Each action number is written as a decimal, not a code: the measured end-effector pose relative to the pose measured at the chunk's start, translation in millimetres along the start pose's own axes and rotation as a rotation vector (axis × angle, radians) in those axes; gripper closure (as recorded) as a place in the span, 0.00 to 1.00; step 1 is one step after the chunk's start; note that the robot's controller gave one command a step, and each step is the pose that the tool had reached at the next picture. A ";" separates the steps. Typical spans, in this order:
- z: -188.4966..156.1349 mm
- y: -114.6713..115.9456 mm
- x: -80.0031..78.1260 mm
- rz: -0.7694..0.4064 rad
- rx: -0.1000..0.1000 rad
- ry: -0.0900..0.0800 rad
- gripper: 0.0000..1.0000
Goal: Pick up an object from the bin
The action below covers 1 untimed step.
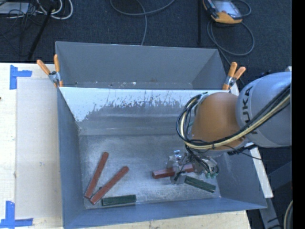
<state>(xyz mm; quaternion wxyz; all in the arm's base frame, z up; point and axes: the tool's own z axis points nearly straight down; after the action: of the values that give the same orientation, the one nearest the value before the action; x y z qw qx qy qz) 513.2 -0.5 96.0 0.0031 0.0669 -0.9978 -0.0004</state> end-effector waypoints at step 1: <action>-17.5 0.1 -0.2 0.000 0.001 -0.002 1.00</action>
Offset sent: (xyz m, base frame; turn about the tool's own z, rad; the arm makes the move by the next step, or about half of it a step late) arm -0.0001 0.0000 0.0674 0.0000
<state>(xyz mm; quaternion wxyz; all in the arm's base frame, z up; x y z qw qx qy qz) 513.5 -0.4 113.5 0.0018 0.0668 -0.9978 -0.0002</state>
